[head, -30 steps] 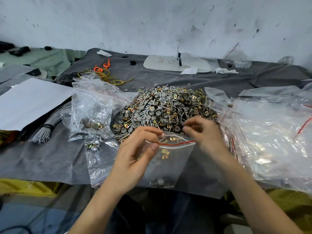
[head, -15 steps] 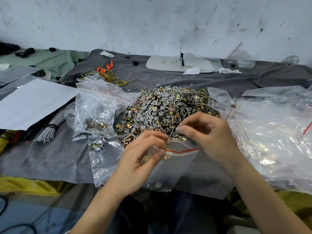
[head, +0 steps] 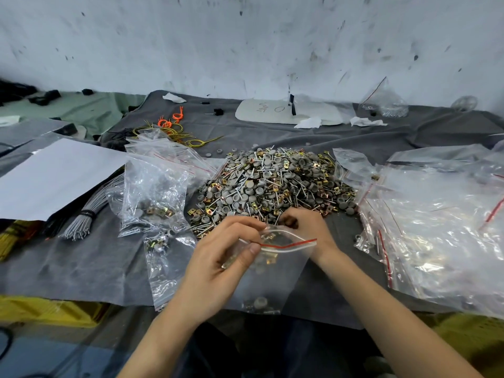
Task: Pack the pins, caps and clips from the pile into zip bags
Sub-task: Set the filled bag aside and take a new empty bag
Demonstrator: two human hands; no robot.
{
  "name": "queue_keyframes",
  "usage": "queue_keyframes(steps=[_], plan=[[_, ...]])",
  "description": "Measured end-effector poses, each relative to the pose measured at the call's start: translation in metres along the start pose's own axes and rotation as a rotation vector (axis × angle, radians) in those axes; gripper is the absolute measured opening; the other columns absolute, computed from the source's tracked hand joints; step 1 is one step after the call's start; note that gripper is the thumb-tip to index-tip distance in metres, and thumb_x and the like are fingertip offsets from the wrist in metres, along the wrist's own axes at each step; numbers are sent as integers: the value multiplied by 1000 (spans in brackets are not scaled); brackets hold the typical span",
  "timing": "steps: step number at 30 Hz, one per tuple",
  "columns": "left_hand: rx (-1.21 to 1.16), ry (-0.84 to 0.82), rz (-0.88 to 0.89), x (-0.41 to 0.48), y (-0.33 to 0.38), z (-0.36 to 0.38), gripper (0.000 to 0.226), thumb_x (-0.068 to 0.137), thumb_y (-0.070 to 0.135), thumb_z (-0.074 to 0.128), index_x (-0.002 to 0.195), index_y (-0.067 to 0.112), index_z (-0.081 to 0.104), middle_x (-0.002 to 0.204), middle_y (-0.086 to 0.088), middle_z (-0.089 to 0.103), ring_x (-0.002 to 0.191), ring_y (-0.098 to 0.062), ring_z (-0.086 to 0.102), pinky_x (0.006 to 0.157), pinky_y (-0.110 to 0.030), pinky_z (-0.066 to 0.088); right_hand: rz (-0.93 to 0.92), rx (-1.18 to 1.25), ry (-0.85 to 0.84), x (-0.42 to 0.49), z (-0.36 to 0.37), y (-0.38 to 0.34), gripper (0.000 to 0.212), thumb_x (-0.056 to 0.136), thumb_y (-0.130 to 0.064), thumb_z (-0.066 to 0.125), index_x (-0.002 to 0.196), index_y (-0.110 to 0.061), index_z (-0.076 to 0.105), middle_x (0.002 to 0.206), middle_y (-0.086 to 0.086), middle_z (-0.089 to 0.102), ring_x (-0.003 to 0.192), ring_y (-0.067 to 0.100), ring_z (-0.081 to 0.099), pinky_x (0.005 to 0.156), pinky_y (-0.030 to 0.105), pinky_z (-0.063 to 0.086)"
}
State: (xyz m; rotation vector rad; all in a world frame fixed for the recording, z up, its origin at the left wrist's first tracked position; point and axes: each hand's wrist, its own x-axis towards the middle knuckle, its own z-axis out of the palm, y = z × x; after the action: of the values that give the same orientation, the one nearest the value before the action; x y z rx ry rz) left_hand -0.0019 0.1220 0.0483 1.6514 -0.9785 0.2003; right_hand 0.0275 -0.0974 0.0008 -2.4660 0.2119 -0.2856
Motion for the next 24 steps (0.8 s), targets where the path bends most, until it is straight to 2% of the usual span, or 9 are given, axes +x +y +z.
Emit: queue_keyframes(steps=[4, 6, 9, 11, 14, 17, 19, 21, 24], plan=[[11, -1, -24, 0, 0, -4, 19, 94, 23, 55, 88, 8, 64, 112, -3, 67, 106, -18, 64, 85, -21, 45, -46, -164, 34, 0, 10, 0, 13, 87, -21, 67, 93, -11, 69, 94, 5, 66, 93, 22, 56, 77, 32, 46], [11, -2, -31, -1, -2, -5, 19, 94, 23, 55, 88, 8, 64, 111, -3, 67, 107, -18, 64, 86, -22, 45, -47, -109, 92, -3, 3, -6, 11, 89, -21, 65, 91, -11, 70, 92, 4, 69, 91, 21, 59, 79, 33, 46], [14, -6, -37, -2, -3, -6, 20, 94, 23, 55, 88, 7, 65, 111, -2, 67, 108, -19, 63, 86, -25, 46, 1, 401, 121, -16, -31, -32, 2, 86, -20, 70, 86, -19, 71, 87, 1, 72, 83, 16, 64, 75, 26, 49], [16, -14, -34, -2, -5, -5, 21, 94, 23, 55, 88, 6, 65, 111, -2, 67, 107, -19, 64, 86, -27, 48, -125, 630, 47, -32, -58, -52, 3, 83, -23, 73, 84, -25, 73, 87, 0, 73, 83, 16, 67, 74, 25, 53], [25, -16, -10, 0, -6, -2, 22, 94, 22, 55, 89, 3, 66, 111, -3, 66, 107, -16, 63, 88, -26, 47, -286, 404, -129, -52, -76, -72, 5, 78, -27, 75, 82, -27, 72, 91, -7, 70, 86, 8, 64, 80, 22, 50], [29, -1, 18, 1, -7, 2, 20, 94, 23, 56, 89, 6, 66, 111, -1, 67, 107, -16, 64, 89, -26, 47, -265, 278, -214, -57, -79, -67, 8, 81, -25, 74, 89, -25, 73, 104, -14, 63, 99, -3, 58, 88, 13, 43], [14, 10, 12, 1, -7, 2, 21, 94, 23, 56, 89, 5, 65, 111, 1, 67, 107, -18, 64, 87, -29, 49, -226, 300, -57, -50, -79, -56, 7, 84, -25, 70, 91, -27, 71, 102, -14, 64, 96, -2, 59, 82, 8, 43], [-2, 11, -11, 0, -7, 1, 21, 95, 24, 55, 89, 6, 65, 111, 3, 67, 108, -19, 64, 86, -32, 50, -178, 179, 155, -35, -72, -41, 9, 86, -19, 68, 91, -26, 69, 97, -12, 63, 88, -2, 58, 79, 3, 39], [-10, 10, -26, -1, -5, 0, 19, 95, 24, 55, 89, 9, 65, 112, 5, 67, 109, -21, 64, 85, -30, 49, -29, -4, 161, -8, -48, -14, 13, 88, -12, 66, 100, -15, 71, 101, 2, 68, 90, 12, 61, 82, 15, 42]])
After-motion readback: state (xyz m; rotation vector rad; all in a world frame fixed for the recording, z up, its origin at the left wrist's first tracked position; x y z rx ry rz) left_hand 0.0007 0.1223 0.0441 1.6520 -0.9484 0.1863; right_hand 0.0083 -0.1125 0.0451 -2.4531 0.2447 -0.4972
